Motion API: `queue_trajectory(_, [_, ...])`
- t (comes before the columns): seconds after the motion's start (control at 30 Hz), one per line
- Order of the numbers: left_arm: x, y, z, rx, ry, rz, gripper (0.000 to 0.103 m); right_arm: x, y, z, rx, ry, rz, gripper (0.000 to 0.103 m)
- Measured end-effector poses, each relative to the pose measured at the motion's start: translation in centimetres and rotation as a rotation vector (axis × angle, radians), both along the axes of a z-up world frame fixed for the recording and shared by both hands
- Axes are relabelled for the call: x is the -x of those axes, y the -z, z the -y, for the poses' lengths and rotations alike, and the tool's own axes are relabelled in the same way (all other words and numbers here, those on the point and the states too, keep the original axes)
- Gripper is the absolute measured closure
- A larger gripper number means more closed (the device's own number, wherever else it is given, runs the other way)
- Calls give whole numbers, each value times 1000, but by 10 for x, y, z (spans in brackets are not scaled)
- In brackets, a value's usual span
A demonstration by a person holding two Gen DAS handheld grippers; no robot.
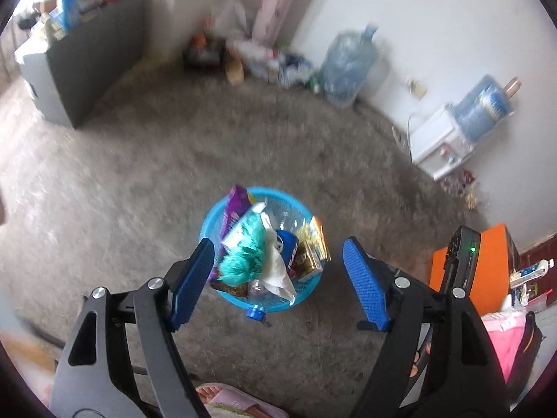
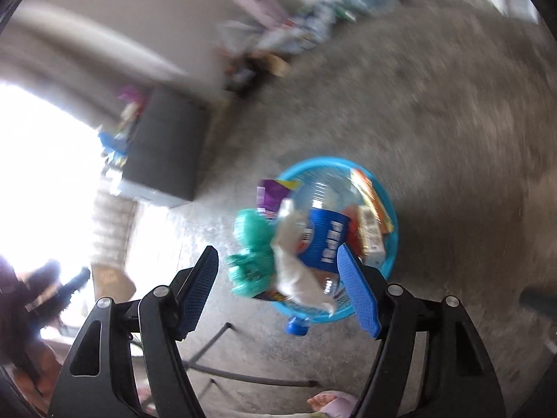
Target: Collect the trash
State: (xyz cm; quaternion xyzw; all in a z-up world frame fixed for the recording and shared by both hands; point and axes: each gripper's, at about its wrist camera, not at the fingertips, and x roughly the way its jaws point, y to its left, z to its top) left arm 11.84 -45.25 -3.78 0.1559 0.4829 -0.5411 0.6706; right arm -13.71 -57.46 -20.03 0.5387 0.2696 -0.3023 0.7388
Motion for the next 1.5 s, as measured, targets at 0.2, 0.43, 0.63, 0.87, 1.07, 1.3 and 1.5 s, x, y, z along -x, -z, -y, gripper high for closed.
queue_trajectory(0.2, [16, -83, -112, 146, -145, 187, 15, -26, -103, -71, 347, -196, -35, 20])
queue_trajectory(0.43, [40, -130, -244, 147, -448, 333, 10, -46, -196, -179, 691, -387, 22, 7])
queue_trajectory(0.63, [80, -138, -337, 63, -728, 518, 9, -45, -240, -259, 840, -500, 46, 6])
queue_trajectory(0.87, [102, -124, -421, -34, -1010, 483, 9, -37, -259, -345, 916, -665, 73, 6])
queue_trajectory(1.07, [138, -97, -457, -97, -1125, 399, 9, -32, -238, -386, 900, -815, -4, 6])
queue_trajectory(1.3, [147, -95, -433, -159, -1072, 432, 9, -23, -219, -355, 892, -783, -186, 6])
queue_trajectory(1.5, [132, -80, -423, -195, -1043, 396, 9, -21, -212, -330, 851, -713, -279, 6])
